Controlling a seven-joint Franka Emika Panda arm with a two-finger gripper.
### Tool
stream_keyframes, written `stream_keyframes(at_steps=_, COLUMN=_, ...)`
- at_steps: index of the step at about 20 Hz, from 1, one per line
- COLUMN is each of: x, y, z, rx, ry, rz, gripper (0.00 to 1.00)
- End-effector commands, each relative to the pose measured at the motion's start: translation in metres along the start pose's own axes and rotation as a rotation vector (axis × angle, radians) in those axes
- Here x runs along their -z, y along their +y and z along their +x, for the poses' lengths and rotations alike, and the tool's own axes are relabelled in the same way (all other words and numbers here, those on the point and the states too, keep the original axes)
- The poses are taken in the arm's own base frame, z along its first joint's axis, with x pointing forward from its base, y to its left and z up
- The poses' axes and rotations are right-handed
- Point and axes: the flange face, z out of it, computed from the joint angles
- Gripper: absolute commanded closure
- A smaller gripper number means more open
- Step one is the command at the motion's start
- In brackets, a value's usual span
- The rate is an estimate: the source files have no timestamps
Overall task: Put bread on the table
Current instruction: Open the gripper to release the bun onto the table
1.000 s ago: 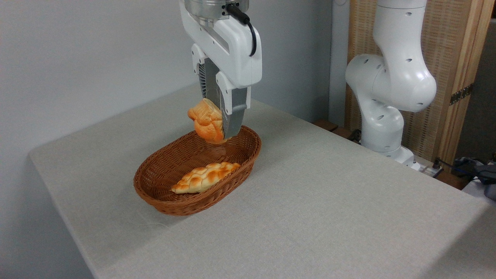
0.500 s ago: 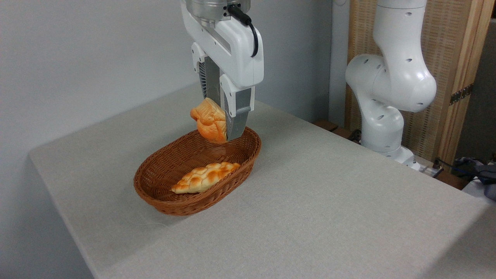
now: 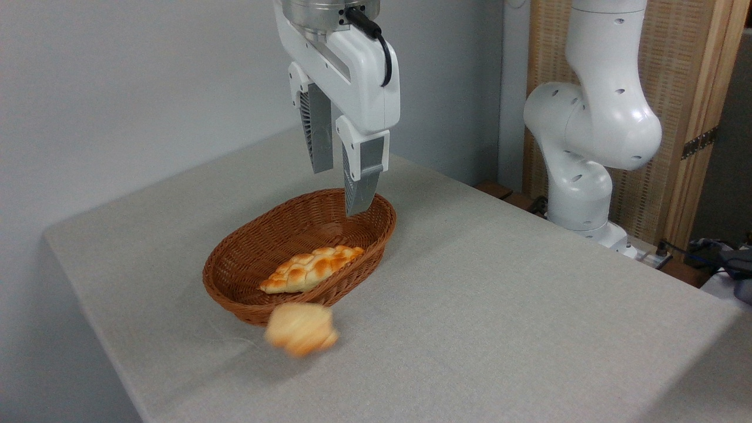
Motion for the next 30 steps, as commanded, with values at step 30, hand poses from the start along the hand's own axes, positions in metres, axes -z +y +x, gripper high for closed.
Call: stream_keyframes(at_steps=30, x=-0.045, y=0.059, z=0.108, rx=0.182, ry=-0.084, rz=0.152, gripper=0.0)
